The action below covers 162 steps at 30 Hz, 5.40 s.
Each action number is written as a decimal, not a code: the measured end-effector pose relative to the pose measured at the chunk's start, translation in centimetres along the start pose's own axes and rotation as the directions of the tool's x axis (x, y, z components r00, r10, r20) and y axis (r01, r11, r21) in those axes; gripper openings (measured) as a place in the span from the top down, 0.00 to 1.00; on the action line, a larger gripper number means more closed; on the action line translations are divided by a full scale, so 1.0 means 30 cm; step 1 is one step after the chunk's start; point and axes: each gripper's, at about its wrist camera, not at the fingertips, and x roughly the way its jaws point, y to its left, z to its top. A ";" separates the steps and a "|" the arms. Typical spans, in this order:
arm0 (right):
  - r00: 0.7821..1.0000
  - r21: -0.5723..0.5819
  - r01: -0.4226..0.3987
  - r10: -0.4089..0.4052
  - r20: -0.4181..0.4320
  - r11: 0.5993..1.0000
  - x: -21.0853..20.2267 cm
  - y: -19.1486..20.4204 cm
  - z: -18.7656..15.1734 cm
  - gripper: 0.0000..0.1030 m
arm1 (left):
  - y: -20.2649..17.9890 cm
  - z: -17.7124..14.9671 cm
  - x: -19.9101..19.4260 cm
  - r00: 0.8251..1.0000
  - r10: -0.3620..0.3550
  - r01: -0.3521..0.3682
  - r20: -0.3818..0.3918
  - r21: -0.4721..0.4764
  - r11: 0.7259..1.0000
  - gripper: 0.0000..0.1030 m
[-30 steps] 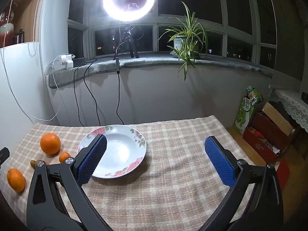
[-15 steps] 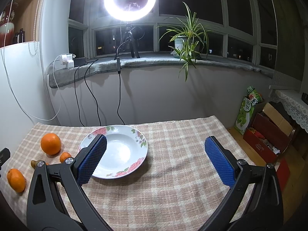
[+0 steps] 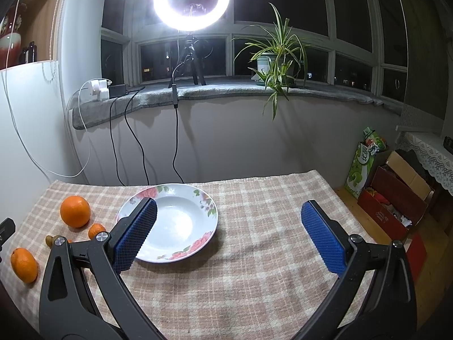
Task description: Organize fruits
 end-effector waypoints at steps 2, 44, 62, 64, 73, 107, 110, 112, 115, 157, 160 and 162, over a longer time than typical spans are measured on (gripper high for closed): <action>1.000 -0.001 0.000 0.000 -0.001 1.000 0.001 0.002 0.000 0.00 | -0.001 0.000 -0.001 1.000 0.001 -0.001 0.001 -0.001 1.000 0.01; 1.000 -0.027 -0.009 0.009 -0.012 1.000 0.005 0.038 -0.019 0.00 | 0.037 -0.009 -0.004 1.000 0.007 -0.008 -0.007 -0.022 1.000 0.01; 0.968 -0.097 -0.239 0.229 -0.101 0.966 0.051 0.203 -0.043 0.00 | 0.183 -0.078 -0.032 0.997 0.048 -0.052 -0.060 -0.072 0.996 0.01; 0.953 -0.106 -0.290 0.278 -0.119 0.951 0.055 0.237 -0.048 0.00 | 0.206 -0.090 -0.035 0.996 0.046 -0.052 -0.073 -0.089 0.995 0.01; 0.818 -0.129 -0.555 0.512 -0.261 0.822 0.077 0.437 -0.083 0.00 | 0.273 -0.156 -0.030 0.990 0.040 -0.058 -0.134 -0.127 0.990 0.01; 0.212 0.196 -0.874 0.712 -0.669 0.445 0.234 0.944 -0.300 0.12 | 0.335 -0.264 0.061 0.960 -0.135 0.072 -0.244 -0.253 0.965 0.25; 0.192 0.213 -0.874 0.713 -0.674 0.437 0.248 0.955 -0.308 0.13 | 0.340 -0.266 0.064 0.960 -0.138 0.073 -0.243 -0.256 0.964 0.26; 0.181 0.220 -0.875 0.712 -0.679 0.432 0.257 0.965 -0.315 0.13 | 0.345 -0.266 0.070 0.960 -0.138 0.072 -0.245 -0.258 0.963 0.26; 0.165 0.234 -0.873 0.711 -0.683 0.428 0.269 0.979 -0.325 0.13 | 0.350 -0.267 0.077 0.959 -0.140 0.073 -0.247 -0.261 0.963 0.26; 0.252 0.254 -0.850 0.780 -0.572 0.461 0.303 0.708 -0.180 0.33 | 0.104 -0.124 0.131 0.946 -0.264 0.242 -0.186 -0.136 0.961 0.31; 0.285 0.257 -0.836 0.784 -0.552 0.485 0.323 0.644 -0.154 0.33 | 0.047 -0.102 0.150 0.939 -0.292 0.274 -0.180 -0.118 0.954 0.31; 0.306 0.258 -0.826 0.783 -0.541 0.501 0.338 0.599 -0.137 0.33 | 0.004 -0.088 0.167 0.932 -0.315 0.300 -0.178 -0.105 0.948 0.31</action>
